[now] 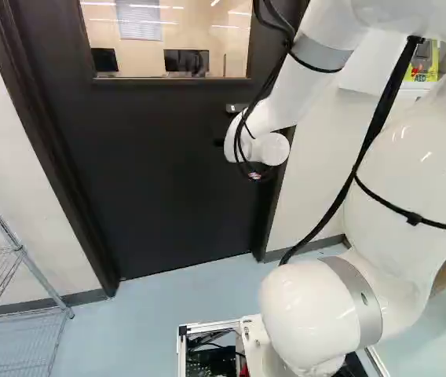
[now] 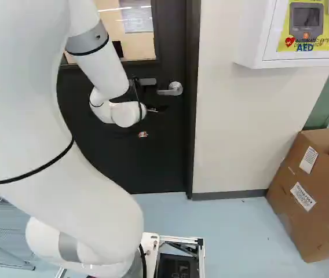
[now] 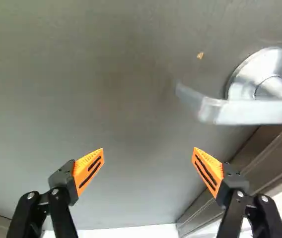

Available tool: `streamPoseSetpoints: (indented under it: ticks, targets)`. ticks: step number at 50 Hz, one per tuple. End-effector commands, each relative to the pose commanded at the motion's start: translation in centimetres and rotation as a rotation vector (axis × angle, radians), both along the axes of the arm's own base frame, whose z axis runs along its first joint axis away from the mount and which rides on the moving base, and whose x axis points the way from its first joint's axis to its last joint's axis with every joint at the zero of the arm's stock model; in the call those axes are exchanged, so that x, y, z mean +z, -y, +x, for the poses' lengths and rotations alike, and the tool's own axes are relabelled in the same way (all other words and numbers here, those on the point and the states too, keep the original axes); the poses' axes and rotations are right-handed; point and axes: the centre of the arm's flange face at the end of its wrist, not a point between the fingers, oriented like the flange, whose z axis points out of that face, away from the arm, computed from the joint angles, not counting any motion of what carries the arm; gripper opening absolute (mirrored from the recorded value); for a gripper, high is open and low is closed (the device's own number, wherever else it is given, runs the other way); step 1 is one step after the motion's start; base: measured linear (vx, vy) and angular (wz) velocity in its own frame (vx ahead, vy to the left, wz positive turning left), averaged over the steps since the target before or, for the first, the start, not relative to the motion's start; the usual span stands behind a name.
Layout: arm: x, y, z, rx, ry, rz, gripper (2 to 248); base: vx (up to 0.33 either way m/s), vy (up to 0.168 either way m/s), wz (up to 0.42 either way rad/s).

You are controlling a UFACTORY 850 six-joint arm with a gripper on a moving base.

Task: Open the door and move inside

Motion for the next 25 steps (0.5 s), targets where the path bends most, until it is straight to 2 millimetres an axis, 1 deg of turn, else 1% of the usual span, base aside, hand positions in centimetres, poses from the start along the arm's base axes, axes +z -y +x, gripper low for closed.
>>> streamPoseSetpoints:
  ticks: [11, 25]
  targets:
    - [-0.4, 0.0, -0.1, 0.000, -0.009, 0.000, 247, 0.000, 0.000, 0.000]
    - [0.4, 0.1, -1.9, -0.001, 0.011, 0.000, 247, 0.000, 0.000, 0.000]
